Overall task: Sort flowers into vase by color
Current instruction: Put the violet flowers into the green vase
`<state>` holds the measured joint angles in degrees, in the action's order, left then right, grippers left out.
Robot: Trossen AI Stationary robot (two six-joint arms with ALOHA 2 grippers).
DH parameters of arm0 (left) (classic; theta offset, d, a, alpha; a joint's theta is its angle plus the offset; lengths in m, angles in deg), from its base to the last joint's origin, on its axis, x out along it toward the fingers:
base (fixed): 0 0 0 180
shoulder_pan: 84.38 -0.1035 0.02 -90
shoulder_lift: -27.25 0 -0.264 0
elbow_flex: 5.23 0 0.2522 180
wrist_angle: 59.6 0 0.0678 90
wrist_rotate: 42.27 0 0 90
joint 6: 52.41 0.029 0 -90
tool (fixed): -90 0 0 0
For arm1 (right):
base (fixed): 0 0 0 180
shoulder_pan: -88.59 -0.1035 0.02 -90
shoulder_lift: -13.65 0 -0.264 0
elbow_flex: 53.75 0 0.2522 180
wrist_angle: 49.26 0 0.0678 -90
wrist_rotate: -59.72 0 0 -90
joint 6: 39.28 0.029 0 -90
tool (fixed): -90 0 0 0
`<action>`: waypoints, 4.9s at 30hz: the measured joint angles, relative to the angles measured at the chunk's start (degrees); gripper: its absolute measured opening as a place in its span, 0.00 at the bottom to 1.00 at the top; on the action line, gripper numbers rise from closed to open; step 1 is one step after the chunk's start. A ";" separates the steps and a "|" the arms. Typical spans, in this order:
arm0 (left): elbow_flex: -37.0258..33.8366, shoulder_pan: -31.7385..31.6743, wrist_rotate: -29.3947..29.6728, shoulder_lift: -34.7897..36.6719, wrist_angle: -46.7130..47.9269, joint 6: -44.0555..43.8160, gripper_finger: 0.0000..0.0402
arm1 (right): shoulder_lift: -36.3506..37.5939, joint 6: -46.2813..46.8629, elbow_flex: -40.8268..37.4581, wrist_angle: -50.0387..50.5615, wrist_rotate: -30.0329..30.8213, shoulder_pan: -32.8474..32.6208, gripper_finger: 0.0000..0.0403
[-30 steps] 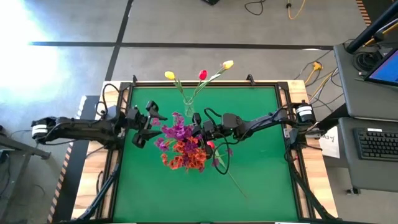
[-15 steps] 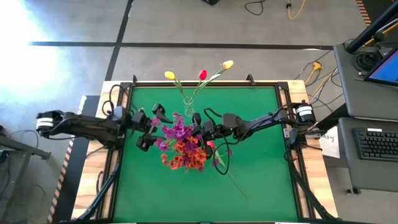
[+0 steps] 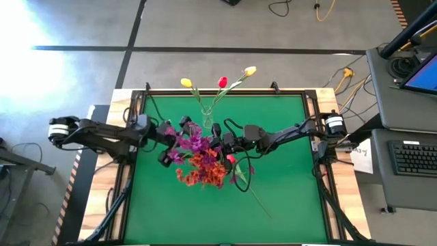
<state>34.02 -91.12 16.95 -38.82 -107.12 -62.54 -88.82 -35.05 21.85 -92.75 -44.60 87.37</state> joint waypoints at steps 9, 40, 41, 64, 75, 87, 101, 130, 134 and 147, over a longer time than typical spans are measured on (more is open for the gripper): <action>2.60 0.00 0.21 -3.87 -0.02 -0.84 0.69 | 0.00 -0.02 0.02 0.39 -0.05 -0.02 0.04; 3.00 0.07 -1.41 -4.15 0.88 -5.42 0.12 | 4.61 1.55 0.70 11.14 1.62 -0.02 0.51; 3.00 0.07 -1.42 -4.15 0.95 -5.42 0.12 | 5.13 1.08 0.70 11.95 2.25 -0.04 0.52; 3.00 0.07 -1.23 -4.17 2.69 -5.40 0.10 | 22.99 1.09 0.74 44.67 14.72 -0.05 0.52; 3.00 0.07 -1.19 -4.15 3.02 -5.40 0.10 | 31.13 9.74 0.76 69.18 28.51 -0.52 0.52; 3.00 0.07 -1.19 -5.30 3.64 -5.31 0.10 | 32.29 19.88 -0.04 86.04 28.03 -2.06 0.52; 2.98 0.07 -1.19 -5.26 3.65 -5.40 0.10 | 25.03 14.78 -28.55 32.41 28.29 -13.10 0.52; 2.98 0.07 -1.12 -5.20 5.58 -5.64 0.10 | -10.23 3.63 -10.68 4.41 28.98 -13.08 0.71; 2.98 0.17 -1.12 -5.20 5.64 -6.31 0.10 | -10.51 3.21 -9.75 4.01 27.75 -12.68 0.59; 2.98 3.01 2.14 -5.20 6.17 -8.60 0.10 | -10.47 2.58 -9.86 4.13 27.91 -12.63 0.27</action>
<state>37.00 -88.11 19.08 -44.02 -100.95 -71.14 -99.29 -32.48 11.99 -88.62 -16.69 74.74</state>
